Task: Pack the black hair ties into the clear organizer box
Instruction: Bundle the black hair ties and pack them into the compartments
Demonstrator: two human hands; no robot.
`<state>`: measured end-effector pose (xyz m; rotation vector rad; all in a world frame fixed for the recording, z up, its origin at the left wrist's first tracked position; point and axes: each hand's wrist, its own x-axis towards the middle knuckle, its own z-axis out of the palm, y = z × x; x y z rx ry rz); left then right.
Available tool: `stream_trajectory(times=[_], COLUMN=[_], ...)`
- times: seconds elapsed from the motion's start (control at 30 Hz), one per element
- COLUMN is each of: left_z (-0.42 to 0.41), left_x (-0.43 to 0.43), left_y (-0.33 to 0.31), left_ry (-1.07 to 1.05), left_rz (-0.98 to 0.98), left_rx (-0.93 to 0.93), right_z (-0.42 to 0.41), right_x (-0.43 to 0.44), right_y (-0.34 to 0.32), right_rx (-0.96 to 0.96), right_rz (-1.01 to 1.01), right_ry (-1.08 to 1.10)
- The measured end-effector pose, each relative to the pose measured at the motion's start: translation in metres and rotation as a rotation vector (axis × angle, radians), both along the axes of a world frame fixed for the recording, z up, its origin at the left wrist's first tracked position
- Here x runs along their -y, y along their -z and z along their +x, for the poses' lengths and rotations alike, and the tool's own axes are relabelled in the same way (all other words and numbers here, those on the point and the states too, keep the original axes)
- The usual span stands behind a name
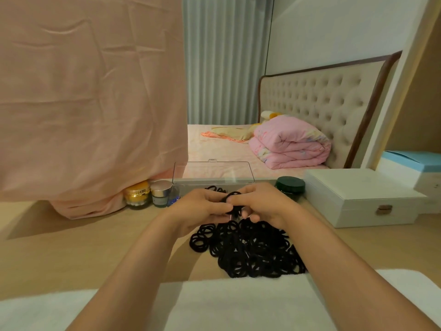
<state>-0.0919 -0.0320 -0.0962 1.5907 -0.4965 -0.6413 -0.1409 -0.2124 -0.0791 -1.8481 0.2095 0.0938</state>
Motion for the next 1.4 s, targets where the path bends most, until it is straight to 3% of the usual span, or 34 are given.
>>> stream_trajectory(times=[0.23, 0.47, 0.67, 0.83, 1.0, 1.23, 1.4], left_z=[-0.001, -0.004, 0.004, 0.025, 0.040, 0.048, 0.046], left_x=[-0.005, -0.002, 0.005, 0.009, 0.015, 0.014, 0.017], left_y=[-0.003, -0.012, -0.030, -0.015, 0.007, 0.011, 0.018], left_ry=[-0.016, -0.139, -0.256, -0.302, -0.216, -0.175, -0.146], left_rz=[-0.008, -0.044, 0.096, 0.350, 0.641, 0.688, 0.730], left_rx=[0.003, 0.105, 0.472, 0.680, 0.852, 0.907, 0.961], right_z=[-0.006, -0.005, 0.002, 0.023, 0.054, 0.089, 0.097], right_x=[0.010, 0.007, 0.017, 0.023, 0.013, -0.004, -0.011], right_y=[-0.007, -0.007, -0.020, -0.030, -0.023, -0.009, -0.002], right_rx=[-0.081, -0.024, 0.148, 0.148, 0.039, -0.038, -0.151], right_rz=[0.156, 0.180, 0.159, -0.185, -0.761, -1.261, -1.446], right_ry=[-0.156, -0.095, 0.098, 0.177, 0.079, 0.056, -0.124])
